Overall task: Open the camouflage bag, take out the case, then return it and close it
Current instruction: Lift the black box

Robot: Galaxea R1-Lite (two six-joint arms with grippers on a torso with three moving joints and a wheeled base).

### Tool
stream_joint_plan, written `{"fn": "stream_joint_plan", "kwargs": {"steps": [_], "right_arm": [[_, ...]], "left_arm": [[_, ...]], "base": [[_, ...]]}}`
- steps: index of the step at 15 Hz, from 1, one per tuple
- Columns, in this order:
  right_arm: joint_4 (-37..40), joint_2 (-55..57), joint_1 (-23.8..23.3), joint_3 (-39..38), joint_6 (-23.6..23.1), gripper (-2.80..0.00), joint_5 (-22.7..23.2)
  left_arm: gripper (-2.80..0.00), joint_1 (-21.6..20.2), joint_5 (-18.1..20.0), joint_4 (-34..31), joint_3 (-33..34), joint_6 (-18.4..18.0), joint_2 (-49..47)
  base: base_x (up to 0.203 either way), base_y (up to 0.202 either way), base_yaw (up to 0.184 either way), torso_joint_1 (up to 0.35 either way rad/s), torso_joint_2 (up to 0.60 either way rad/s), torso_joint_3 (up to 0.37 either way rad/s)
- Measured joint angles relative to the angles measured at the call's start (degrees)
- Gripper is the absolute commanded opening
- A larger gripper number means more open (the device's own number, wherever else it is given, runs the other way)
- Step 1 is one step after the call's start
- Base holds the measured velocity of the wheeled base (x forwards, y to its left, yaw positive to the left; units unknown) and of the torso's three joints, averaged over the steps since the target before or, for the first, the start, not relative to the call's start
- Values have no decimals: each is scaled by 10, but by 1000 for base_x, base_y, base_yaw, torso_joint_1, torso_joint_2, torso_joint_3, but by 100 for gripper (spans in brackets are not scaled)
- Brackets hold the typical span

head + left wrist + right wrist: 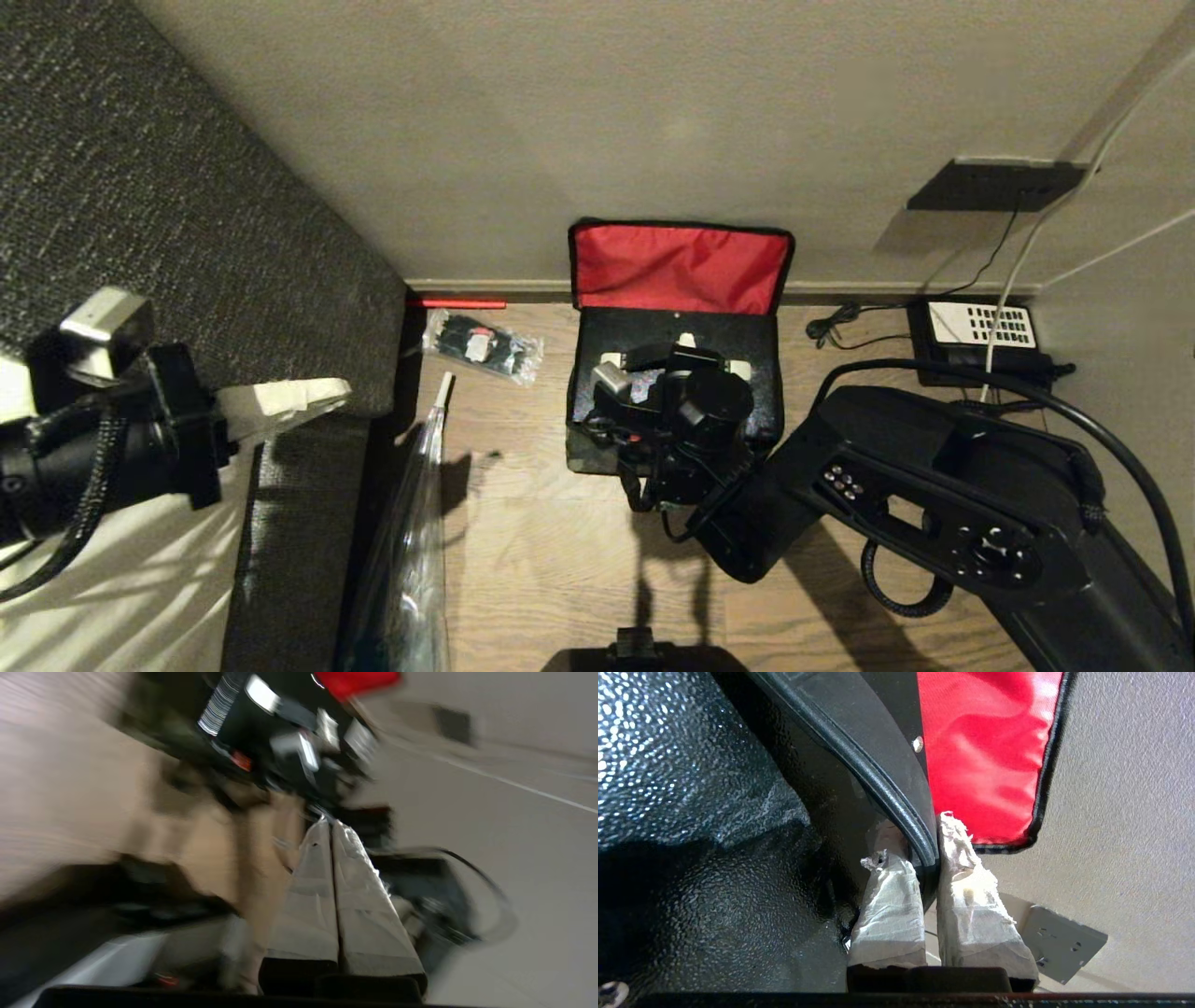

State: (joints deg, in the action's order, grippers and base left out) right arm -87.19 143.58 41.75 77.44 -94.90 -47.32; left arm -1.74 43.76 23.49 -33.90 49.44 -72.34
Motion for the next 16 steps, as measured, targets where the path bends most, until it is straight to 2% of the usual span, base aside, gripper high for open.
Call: {"fn": "stream_joint_plan", "kwargs": {"steps": [2,3,6,11,16], "right_arm": [[0,1,0,-2,1,-280,0],[0,1,0,-2,2,-280,1],[0,4,0,-1,2,-280,-1],[0,6,0,0,2,-280,-8],[0,7,0,0,2,-280,-8]], "left_arm": [[-280,-5,65,25,13,43,-35],[-280,-5,77,25,19,47,-48],[-280,-5,79,40,28,45,-86],[-280,15,77,125,73,43,-141],[-280,22,61,125,84,46,-131]], "base": [[0,0,0,0,0,0],[0,0,0,0,0,0],[0,0,0,0,0,0],[0,0,0,0,0,0],[0,0,0,0,0,0]]}}
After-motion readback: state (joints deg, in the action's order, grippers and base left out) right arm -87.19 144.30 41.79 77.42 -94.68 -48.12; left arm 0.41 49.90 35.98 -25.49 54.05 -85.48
